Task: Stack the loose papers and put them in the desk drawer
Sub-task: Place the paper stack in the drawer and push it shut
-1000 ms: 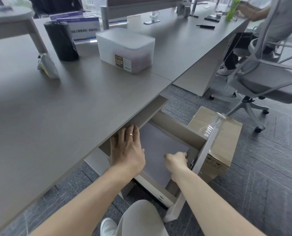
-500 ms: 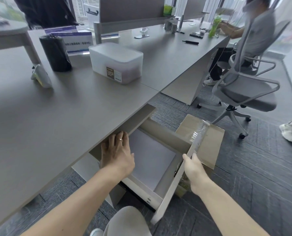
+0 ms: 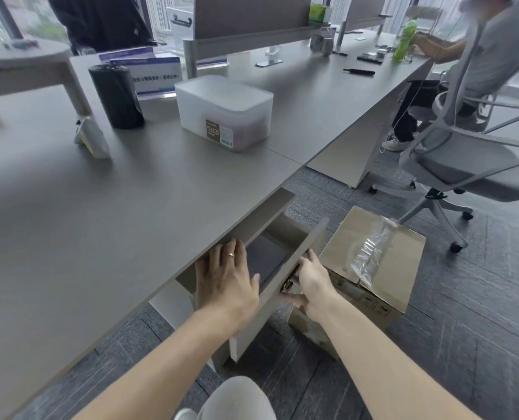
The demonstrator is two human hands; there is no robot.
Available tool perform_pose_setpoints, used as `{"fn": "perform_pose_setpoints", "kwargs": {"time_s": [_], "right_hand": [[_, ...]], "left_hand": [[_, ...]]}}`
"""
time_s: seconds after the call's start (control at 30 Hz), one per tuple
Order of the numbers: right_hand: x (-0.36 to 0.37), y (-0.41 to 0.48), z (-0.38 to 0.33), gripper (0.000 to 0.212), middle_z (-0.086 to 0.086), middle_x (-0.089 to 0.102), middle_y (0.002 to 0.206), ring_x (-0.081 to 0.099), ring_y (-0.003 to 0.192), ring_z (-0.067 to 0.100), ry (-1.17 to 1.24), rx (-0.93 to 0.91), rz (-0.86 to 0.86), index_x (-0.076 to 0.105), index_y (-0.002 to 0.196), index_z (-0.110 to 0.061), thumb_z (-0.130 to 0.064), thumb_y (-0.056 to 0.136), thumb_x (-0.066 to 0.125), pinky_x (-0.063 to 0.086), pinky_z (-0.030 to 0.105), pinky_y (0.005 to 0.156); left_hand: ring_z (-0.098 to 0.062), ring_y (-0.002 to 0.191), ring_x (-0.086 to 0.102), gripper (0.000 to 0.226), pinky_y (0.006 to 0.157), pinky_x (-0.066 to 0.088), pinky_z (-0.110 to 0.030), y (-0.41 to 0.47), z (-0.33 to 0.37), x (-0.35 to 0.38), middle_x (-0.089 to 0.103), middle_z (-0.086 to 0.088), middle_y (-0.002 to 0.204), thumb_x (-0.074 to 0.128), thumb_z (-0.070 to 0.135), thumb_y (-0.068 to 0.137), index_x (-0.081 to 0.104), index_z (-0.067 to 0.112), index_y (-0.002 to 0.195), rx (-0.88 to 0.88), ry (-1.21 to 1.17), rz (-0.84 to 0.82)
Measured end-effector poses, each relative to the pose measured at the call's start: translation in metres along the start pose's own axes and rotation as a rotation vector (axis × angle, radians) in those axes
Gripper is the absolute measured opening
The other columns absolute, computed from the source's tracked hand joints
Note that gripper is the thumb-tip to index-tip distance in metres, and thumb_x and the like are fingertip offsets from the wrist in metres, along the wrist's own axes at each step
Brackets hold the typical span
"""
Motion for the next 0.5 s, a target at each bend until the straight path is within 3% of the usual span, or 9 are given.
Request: {"fn": "perform_pose_setpoints", "kwargs": {"time_s": [0.07,0.17,0.23,0.3,0.33,0.43,0.5], "right_hand": [[0.016,0.006,-0.005,0.054,-0.002,0.040,0.162,0.055,0.127,0.031,0.017,0.016,-0.018,0.029,0.160,-0.039,-0.024,0.108,0.033,0.061,0.057,0.085],[0.036,0.013,-0.009,0.054,-0.002,0.029,0.169,0.056,0.128,0.039,0.054,0.028,-0.052,0.030,0.160,-0.036,-0.020,0.109,0.032,0.062,0.055,0.084],[0.049,0.015,-0.012,0.052,-0.001,0.041,0.161,0.056,0.127,0.040,0.055,0.024,-0.085,0.034,0.159,-0.031,-0.017,0.109,0.031,0.063,0.049,0.072],[0.060,0.022,-0.012,0.047,-0.005,0.063,0.129,0.057,0.125,0.032,0.055,0.009,-0.099,0.047,0.149,-0.030,-0.015,0.109,0.030,0.058,0.040,0.058],[0.065,0.025,-0.011,0.045,-0.004,0.066,0.123,0.059,0.123,0.031,0.078,0.007,-0.111,0.051,0.144,-0.030,-0.014,0.108,0.030,0.057,0.036,0.054],[0.073,0.039,-0.007,0.053,0.008,0.061,0.144,0.059,0.131,0.035,0.120,0.006,-0.112,0.043,0.155,-0.030,-0.013,0.106,0.030,0.059,0.033,0.052],[0.074,0.043,-0.006,0.053,0.010,0.062,0.139,0.060,0.130,0.036,0.125,0.009,-0.102,0.043,0.155,-0.029,-0.013,0.106,0.030,0.059,0.035,0.055]], "left_hand": [[-0.025,0.152,0.020,0.071,0.117,0.022,-0.048,0.000,-0.001,0.001,0.023,-0.003,0.170,0.032,0.048,0.102,0.019,0.015,0.163,0.007,-0.002,0.008],[-0.027,0.152,0.022,0.067,0.117,0.023,-0.049,0.001,-0.002,0.004,0.026,-0.004,0.170,0.034,0.044,0.103,0.021,0.014,0.162,0.015,-0.008,0.024],[-0.028,0.151,0.026,0.066,0.115,0.025,-0.049,0.001,-0.003,0.007,0.030,-0.005,0.168,0.038,0.041,0.103,0.025,0.013,0.161,0.017,-0.008,0.033],[-0.030,0.149,0.033,0.066,0.112,0.029,-0.051,0.001,-0.004,0.011,0.037,-0.006,0.165,0.046,0.037,0.101,0.033,0.011,0.159,0.018,-0.004,0.045],[-0.031,0.147,0.037,0.066,0.110,0.032,-0.052,0.001,-0.005,0.013,0.042,-0.008,0.163,0.050,0.035,0.098,0.038,0.010,0.157,0.019,-0.009,0.058],[-0.031,0.146,0.039,0.067,0.110,0.033,-0.053,0.002,-0.007,0.015,0.044,-0.009,0.162,0.052,0.030,0.095,0.039,0.009,0.157,0.031,0.008,0.084],[-0.030,0.151,0.030,0.068,0.114,0.026,-0.052,0.002,-0.006,0.014,0.034,-0.008,0.167,0.045,0.028,0.097,0.029,0.010,0.161,0.028,0.023,0.071]]}}
Point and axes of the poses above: each hand's wrist, its own y-axis towards the middle knuckle, its own x-axis out of the palm, z = x × y, the point moved 1 cm from there along y, towards the middle knuckle
